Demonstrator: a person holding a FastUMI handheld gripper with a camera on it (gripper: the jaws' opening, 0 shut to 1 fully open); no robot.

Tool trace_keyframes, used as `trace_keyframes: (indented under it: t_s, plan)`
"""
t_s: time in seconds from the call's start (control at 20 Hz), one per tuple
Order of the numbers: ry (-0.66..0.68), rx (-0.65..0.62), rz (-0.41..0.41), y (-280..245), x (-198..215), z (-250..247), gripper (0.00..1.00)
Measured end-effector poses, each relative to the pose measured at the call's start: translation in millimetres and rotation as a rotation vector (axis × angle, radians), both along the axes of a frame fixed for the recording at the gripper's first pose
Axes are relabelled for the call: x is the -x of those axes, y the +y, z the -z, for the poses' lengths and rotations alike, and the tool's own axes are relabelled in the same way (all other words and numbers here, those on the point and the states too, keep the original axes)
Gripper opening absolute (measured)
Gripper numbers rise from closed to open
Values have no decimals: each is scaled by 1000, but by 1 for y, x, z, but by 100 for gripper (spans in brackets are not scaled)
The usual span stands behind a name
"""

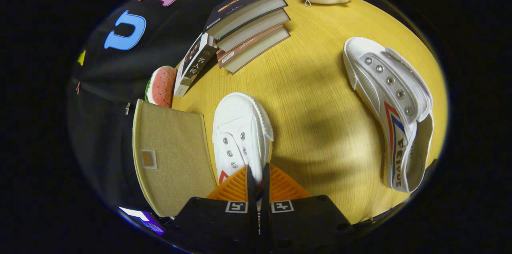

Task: Open the storage box then place both shoes into the box .Put the left shoe in first, then the right shoe, with the right side of both shoes facing outward in a uniform manner.

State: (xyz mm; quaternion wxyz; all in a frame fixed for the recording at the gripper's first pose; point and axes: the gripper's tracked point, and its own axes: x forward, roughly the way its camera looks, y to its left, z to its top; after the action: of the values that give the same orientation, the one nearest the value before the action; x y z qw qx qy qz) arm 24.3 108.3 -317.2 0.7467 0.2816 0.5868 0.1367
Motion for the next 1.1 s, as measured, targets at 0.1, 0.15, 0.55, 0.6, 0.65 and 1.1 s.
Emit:
trace_keyframes:
  t_s: [0.1,0.15,0.55,0.6,0.65,1.1]
  plan:
    - [-4,-7,12,-5,2,-22,7]
    - [-13,-4,13,-7,2,-34,7]
    - [-116,15,20,1,-4,-151,6]
    - [-132,4,17,10,-5,-166,6]
    - [-147,-9,11,20,-6,-180,6]
    - [-200,-132,-53,149,-1,-237,7]
